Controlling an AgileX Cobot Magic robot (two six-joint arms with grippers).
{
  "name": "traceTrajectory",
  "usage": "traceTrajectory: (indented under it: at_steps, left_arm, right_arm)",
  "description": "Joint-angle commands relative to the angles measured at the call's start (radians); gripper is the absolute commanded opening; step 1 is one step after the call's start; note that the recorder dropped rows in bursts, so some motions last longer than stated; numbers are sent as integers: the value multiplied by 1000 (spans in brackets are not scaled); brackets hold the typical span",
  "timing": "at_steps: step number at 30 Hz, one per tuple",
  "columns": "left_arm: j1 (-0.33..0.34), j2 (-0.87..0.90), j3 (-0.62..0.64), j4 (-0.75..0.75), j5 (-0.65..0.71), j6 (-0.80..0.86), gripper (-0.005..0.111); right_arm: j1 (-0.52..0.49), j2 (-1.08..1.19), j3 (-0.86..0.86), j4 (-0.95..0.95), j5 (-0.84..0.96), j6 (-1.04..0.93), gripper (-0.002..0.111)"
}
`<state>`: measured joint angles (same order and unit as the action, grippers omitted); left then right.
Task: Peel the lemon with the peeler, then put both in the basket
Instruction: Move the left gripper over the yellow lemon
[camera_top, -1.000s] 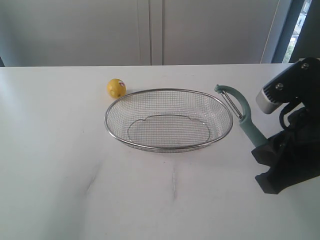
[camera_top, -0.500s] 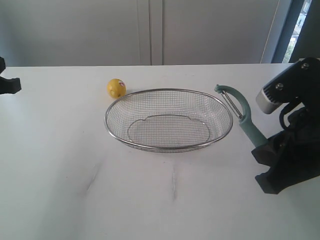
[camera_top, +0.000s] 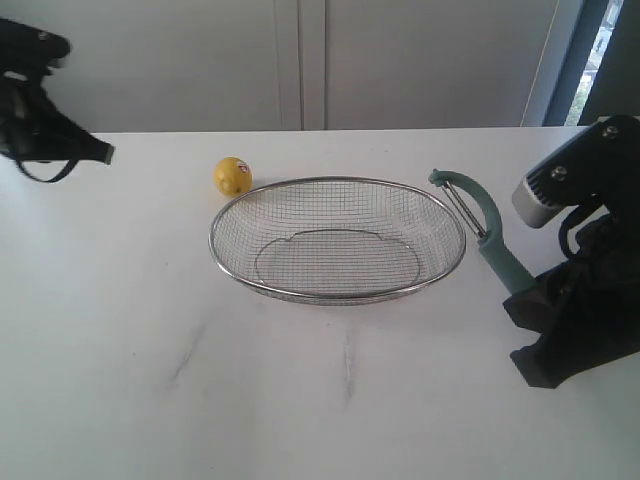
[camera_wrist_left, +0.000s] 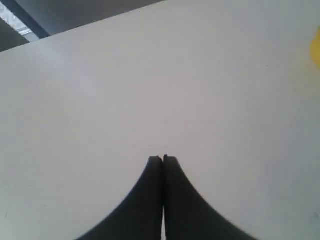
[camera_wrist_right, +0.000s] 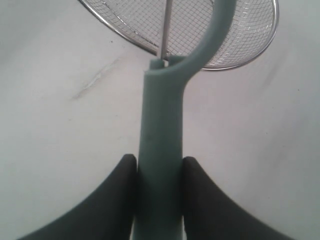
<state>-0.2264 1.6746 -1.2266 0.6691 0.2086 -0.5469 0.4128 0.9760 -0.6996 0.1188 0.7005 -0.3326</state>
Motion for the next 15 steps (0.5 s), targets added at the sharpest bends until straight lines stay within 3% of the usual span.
traceTrajectory:
  at_steps: [1,6,10,15]
  left_arm:
    - [-89,158,-239,-309,147,352,0]
    - [-85,372,-615,-867,427,880,0]
    - [-80,504,-817,-917,509,879,0]
    - [-84,571,-901,-930,445,805,0]
  right_arm:
    - [-6,-8,2,3,-12,1,0]
    - [-6,-8,2,3,-14,1,0]
    - [-6,-8,2,3,-14,1,0]
    - [-6,-8,2,3,-14,1,0]
